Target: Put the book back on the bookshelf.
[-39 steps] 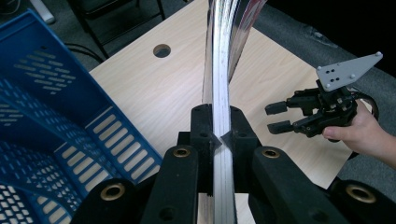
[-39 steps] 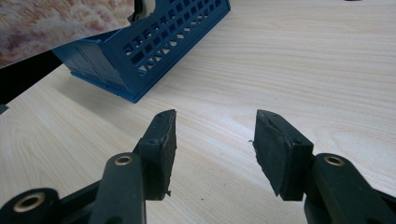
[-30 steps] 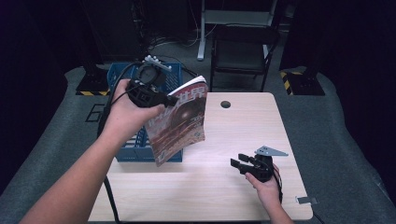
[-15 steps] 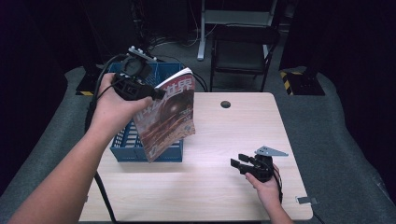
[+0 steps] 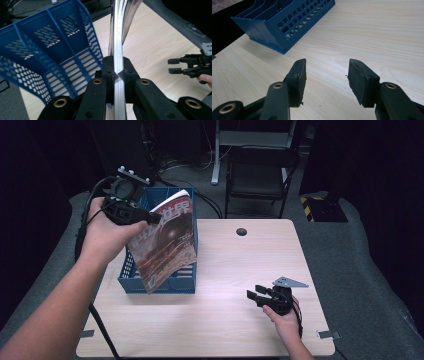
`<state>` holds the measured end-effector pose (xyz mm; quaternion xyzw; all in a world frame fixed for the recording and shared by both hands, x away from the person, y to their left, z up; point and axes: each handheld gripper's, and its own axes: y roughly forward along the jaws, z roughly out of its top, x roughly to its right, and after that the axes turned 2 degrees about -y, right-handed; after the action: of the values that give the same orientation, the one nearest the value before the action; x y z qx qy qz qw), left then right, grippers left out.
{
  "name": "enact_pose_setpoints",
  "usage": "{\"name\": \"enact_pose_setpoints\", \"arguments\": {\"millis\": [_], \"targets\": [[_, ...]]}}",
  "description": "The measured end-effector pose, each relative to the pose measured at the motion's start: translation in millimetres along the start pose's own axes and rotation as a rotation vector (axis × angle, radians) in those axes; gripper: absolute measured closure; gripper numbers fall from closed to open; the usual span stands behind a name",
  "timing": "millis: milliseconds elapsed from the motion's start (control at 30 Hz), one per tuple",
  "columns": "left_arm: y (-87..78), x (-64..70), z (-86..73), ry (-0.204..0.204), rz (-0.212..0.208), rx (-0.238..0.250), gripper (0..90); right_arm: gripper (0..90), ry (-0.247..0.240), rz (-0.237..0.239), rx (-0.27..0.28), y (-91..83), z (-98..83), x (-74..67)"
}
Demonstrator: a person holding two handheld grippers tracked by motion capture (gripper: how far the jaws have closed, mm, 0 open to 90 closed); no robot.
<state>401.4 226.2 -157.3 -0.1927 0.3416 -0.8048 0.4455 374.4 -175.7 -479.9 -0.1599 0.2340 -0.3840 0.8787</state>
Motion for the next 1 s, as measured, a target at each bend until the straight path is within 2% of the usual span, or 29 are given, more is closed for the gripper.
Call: {"name": "enact_pose_setpoints", "arguments": {"millis": [500,1000], "targets": [[-11.5,-33.7,-9.1,-0.091,0.074,0.012,83.8,48.5,-0.009,0.004,0.001,1.2,-0.4,0.2],[-13.7,-54.9,-9.7,-0.191,0.144,0.016,83.8,48.3,-0.011,0.002,0.002,0.8,-0.6,0.3]]}}
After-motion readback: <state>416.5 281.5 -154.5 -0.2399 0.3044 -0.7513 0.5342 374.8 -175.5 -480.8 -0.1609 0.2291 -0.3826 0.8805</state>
